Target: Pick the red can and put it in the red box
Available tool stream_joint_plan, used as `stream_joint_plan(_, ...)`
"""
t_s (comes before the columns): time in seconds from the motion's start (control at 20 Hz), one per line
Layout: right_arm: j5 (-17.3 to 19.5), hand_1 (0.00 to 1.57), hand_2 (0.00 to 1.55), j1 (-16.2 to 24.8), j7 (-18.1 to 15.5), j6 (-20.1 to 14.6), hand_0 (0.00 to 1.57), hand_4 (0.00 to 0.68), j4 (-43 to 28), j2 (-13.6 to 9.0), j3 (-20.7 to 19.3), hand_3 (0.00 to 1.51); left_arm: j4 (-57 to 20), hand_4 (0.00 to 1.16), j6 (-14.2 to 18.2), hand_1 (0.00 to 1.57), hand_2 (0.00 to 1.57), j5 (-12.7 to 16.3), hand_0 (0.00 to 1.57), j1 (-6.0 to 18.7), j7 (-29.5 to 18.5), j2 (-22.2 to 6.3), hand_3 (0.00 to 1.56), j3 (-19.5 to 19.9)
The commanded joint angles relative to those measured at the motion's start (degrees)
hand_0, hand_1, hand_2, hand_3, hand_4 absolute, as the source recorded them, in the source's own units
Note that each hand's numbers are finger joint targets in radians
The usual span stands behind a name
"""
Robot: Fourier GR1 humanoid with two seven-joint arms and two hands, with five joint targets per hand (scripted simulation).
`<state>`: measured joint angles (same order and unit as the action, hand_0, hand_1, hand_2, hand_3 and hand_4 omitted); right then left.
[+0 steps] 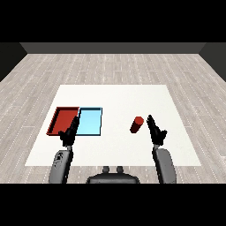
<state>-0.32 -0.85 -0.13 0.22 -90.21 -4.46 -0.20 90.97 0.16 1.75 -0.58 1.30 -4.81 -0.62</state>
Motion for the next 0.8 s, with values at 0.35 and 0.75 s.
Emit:
stream_joint_plan(0.35,-16.1,0.0,0.0,1.4,-14.5,17.7,0.0,0.0,0.5,-12.0,-15.2,0.0,4.9,0.0,-0.8,0.0,0.0,1.5,0.0,4.0,-16.0,2.4,0.0,1.3)
stream_joint_plan(0.75,-16.2,0.0,0.0,1.1,-27.2,28.1,0.0,0.0,13.6,-16.3,-20.1,0.0,0.7,0.0,-2.7,0.0,0.0,-0.4,0.0,-0.5,-28.1,2.8,0.0,1.0)
